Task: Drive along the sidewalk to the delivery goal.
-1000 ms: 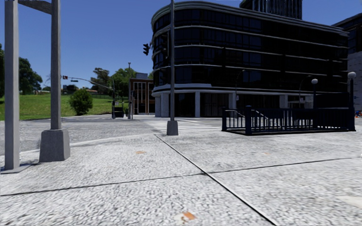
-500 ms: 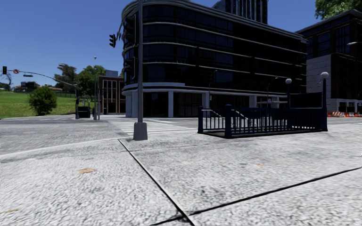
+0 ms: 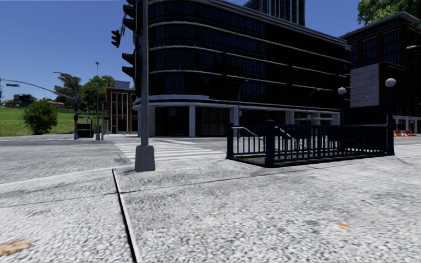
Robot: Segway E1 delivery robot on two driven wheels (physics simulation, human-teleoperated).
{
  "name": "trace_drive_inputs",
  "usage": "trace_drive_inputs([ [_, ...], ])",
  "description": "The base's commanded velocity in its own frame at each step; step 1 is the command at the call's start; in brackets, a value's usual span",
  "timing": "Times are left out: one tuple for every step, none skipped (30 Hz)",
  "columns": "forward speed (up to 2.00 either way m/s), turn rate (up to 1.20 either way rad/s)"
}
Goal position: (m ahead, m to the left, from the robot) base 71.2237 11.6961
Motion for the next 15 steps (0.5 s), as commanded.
trace_drive_inputs([
  [2.0,0.0],
  [2.0,0.0],
  [2.0,0.0],
  [2.0,0.0],
  [2.0,0.0],
  [2.0,0.0],
  [2.0,0.0],
  [2.0,0.0],
  [2.0,0.0],
  [2.0,0.0],
  [2.0,0.0],
  [2.0,0.0],
  [2.0,0.0],
  [2.0,0.0],
  [2.0,0.0],
])
